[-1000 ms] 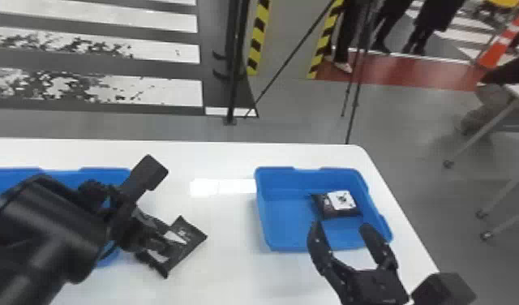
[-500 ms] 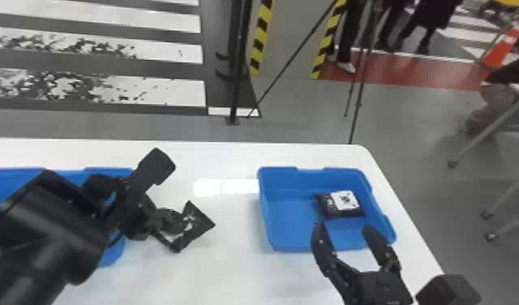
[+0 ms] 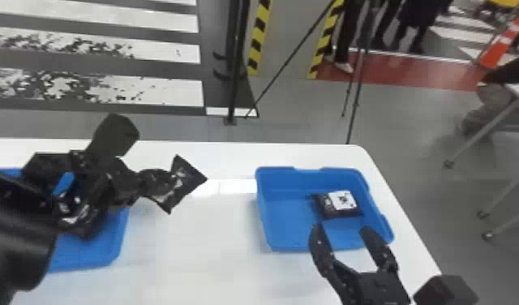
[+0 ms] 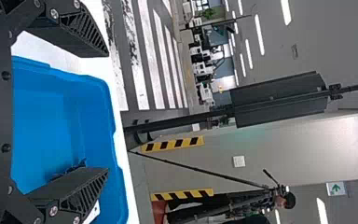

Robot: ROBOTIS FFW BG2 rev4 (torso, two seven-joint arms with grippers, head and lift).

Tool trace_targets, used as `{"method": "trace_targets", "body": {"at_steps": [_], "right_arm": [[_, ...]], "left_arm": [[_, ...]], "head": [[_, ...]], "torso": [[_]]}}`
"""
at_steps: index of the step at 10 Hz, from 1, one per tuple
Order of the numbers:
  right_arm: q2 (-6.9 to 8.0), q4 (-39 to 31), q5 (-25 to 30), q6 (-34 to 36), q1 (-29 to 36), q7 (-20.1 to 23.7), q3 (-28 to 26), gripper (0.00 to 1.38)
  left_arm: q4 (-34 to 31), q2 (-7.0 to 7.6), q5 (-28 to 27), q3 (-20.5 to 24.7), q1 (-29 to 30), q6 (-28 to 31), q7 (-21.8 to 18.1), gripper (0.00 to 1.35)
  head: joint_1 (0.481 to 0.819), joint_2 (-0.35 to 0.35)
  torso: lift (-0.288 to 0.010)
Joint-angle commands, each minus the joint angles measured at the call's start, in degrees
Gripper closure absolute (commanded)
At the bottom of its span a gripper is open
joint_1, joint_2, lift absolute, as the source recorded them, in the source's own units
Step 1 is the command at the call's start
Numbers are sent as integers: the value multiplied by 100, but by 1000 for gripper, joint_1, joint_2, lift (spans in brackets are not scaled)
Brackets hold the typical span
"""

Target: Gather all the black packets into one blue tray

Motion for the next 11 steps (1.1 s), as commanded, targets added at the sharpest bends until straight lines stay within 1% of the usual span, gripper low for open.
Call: {"method": "trace_targets", "body": {"at_steps": [1, 2, 4, 5, 6, 7, 8, 9, 10, 11], "right_arm": [[0, -4, 2, -1, 0, 0, 10, 150], [0, -4, 2, -1, 14, 0, 10, 150], [9, 24, 2, 13, -14, 0, 45, 150], [0, 38, 2, 13, -42, 0, 56, 150], [0, 66, 2, 13, -70, 0, 45, 150], [0, 80, 14, 13, -98, 0, 56, 150], [9, 94, 14, 27, -113, 9, 68, 150], [0, 80, 14, 83, -127, 9, 68, 150], [0, 80, 14, 167, -169, 18, 56, 148], [-9, 10, 59, 435, -211, 71, 33, 150]], "left_arm": [[-956, 47, -91, 842, 657, 1, 0, 1220], [-1280, 56, -91, 1356, 1008, 43, 0, 1220], [-1786, 100, -80, 2179, 1627, 57, 0, 1220], [-1842, 91, -68, 2533, 1838, -13, 0, 1220], [-1842, 82, -23, 2842, 1992, -83, 18, 1165], [-1842, 82, 57, 3093, 2161, -69, 70, 837], [-1842, 91, 183, 3276, 2330, -477, 158, 233], [-1842, 91, 377, 3390, 2485, -786, 343, 4], [-1842, 73, 789, 3447, 2696, -1293, 598, 142], [-1842, 21, 1486, 3481, 3019, -2094, 870, 237]], "head": [[695, -213], [695, -195], [695, -91], [695, -42], [695, 5], [695, 52], [695, 70], [695, 105], [695, 125], [695, 131]], "torso": [[-110], [-110], [-110], [-110], [-110], [-110], [-110], [-110], [-110], [-110]]}}
